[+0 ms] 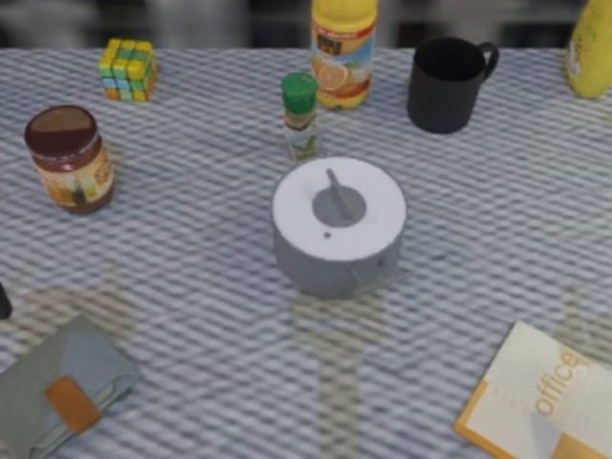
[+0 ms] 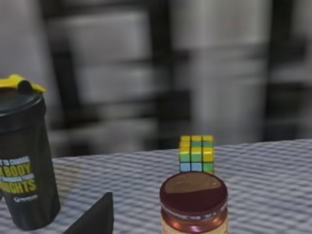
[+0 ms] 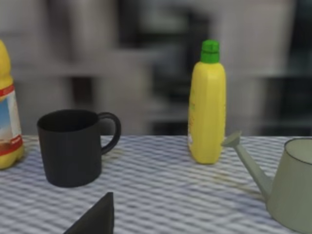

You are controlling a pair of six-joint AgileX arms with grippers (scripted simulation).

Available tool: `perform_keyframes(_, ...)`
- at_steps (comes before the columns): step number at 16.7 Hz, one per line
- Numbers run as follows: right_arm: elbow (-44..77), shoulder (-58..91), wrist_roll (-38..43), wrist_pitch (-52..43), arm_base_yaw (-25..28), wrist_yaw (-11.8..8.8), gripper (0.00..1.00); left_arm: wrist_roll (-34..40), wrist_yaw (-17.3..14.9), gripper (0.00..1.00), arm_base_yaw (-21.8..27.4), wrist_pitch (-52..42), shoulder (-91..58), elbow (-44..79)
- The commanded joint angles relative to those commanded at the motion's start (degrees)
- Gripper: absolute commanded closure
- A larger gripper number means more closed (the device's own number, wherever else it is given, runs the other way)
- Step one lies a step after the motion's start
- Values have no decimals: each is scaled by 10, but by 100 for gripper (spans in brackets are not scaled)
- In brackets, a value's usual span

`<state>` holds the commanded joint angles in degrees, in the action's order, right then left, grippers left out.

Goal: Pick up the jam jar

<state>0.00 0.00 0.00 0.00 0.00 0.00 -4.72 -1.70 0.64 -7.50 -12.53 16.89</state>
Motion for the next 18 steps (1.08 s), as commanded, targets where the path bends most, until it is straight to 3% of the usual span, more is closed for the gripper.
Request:
perform_keyframes(9,0,0,0,0,0,0,0,-123,-28,0,14,-274,-428,388)
perform_keyframes(18,0,0,0,0,0,0,0,-259,-25,0,18,-617,-974,798)
